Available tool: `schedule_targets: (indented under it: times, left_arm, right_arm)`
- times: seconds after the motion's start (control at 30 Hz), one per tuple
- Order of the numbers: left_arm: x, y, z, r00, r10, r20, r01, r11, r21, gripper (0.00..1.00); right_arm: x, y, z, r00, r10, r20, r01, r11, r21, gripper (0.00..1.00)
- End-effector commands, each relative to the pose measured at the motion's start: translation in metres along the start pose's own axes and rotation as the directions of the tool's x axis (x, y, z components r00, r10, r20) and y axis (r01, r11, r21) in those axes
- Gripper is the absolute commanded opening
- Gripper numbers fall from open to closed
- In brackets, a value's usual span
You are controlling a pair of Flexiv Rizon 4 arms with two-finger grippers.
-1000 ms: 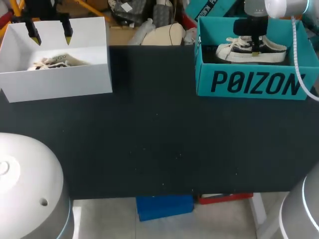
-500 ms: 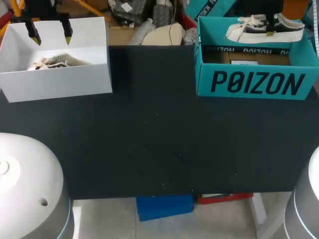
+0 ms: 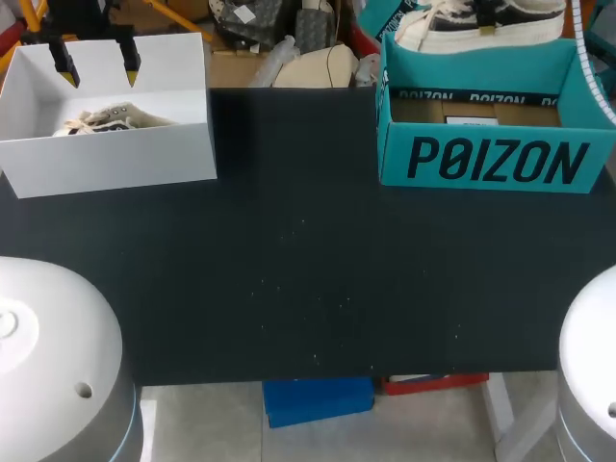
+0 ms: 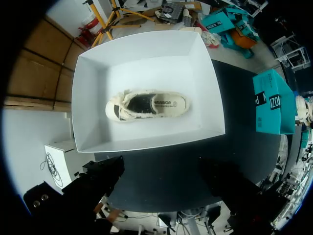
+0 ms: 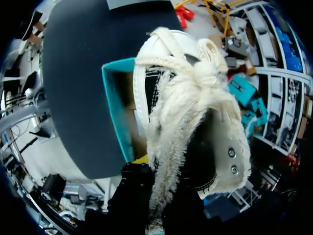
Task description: Take the shoe out of the shoebox, open the shoe tongue, remove and reinsert the insole, then place the shoe into the shoebox
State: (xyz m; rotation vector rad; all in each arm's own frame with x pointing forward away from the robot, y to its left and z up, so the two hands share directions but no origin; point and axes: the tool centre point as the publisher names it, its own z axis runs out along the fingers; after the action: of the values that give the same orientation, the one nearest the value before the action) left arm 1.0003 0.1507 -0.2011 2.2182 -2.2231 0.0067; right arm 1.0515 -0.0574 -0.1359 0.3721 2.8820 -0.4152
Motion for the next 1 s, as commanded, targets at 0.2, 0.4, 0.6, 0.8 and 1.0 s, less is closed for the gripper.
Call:
schedule_targets:
  times: [0.2, 0.4, 0.6, 0.8, 1.0]
  left_arm:
    - [0.000, 0.000, -0.001, 1.000, -0.001, 0.001, 0.001, 1.000, -0.001, 1.00]
    - [0.000, 0.000, -0.001, 1.000, -0.001, 0.001, 0.001, 1.000, -0.001, 1.00]
    - [0.000, 0.000, -0.001, 1.000, -0.001, 0.001, 0.001, 1.000, -0.001, 1.00]
    - [0.000, 0.000, -0.001, 1.000, -0.001, 0.001, 0.001, 1.000, -0.001, 1.00]
    - [0.000, 0.000, -0.001, 1.000, -0.001, 0.001, 0.001, 1.000, -0.001, 1.00]
  right_arm:
    - [0.090, 0.078, -0.127, 0.981, -0.015, 0.195, 0.024, 0.999, -0.045, 0.00]
    - [0.142, 0.134, -0.142, 0.982, -0.064, 0.180, 0.082, 0.992, -0.099, 0.00]
    - [0.191, 0.167, -0.133, 0.983, -0.105, 0.151, 0.118, 0.989, -0.085, 0.00]
    - [0.228, 0.181, -0.119, 0.985, -0.109, 0.134, 0.122, 0.988, -0.094, 0.00]
    - [0.228, 0.181, -0.119, 0.985, -0.109, 0.134, 0.122, 0.988, -0.094, 0.00]
